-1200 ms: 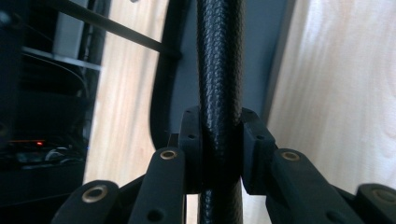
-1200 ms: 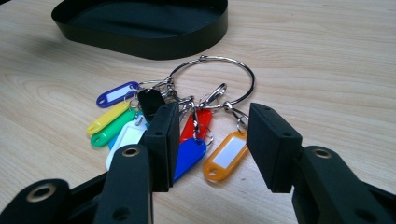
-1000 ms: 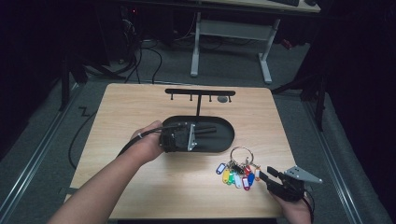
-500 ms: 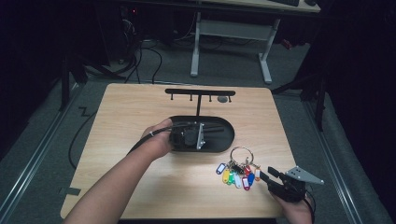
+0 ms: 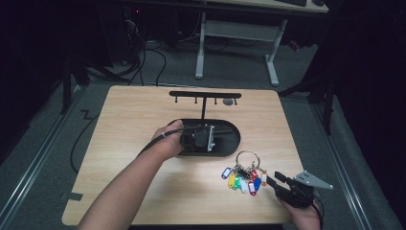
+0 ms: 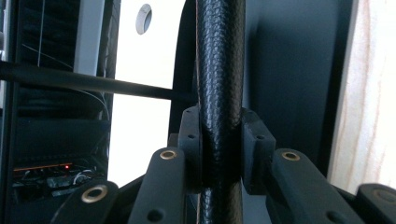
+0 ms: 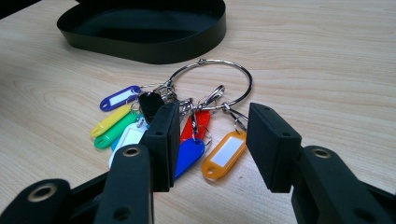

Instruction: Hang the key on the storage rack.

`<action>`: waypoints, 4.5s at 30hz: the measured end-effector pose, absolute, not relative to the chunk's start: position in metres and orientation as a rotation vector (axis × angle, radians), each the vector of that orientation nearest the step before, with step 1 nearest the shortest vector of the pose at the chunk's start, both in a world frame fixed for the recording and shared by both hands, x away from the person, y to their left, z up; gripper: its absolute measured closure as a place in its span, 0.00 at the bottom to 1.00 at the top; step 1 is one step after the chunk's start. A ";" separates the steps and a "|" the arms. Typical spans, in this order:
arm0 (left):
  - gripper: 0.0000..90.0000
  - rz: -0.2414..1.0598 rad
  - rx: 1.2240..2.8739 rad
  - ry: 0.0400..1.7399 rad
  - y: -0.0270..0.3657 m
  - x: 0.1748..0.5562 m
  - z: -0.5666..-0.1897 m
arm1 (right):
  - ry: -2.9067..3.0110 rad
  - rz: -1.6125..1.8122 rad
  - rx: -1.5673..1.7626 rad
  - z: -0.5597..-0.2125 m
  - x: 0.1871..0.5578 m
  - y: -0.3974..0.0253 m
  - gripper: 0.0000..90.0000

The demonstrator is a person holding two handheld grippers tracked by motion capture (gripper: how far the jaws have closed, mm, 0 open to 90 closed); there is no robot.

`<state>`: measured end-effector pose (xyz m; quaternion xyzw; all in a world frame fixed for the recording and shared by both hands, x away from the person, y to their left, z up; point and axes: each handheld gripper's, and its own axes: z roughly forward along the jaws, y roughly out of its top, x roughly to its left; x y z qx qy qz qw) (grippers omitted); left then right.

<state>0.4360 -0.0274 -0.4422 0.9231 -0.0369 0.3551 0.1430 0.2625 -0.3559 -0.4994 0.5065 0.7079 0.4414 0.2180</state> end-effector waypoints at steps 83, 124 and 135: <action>0.73 0.506 2.492 0.344 0.050 0.389 -0.472 | 2.006 1.206 1.419 -0.506 0.266 -0.355 0.63; 0.41 0.329 2.110 0.725 0.129 0.326 -0.513 | 2.155 0.899 1.339 -0.489 0.288 -0.314 0.54; 0.40 0.337 2.128 0.712 0.131 0.330 -0.508 | 2.285 0.778 1.404 -0.464 0.305 -0.301 0.53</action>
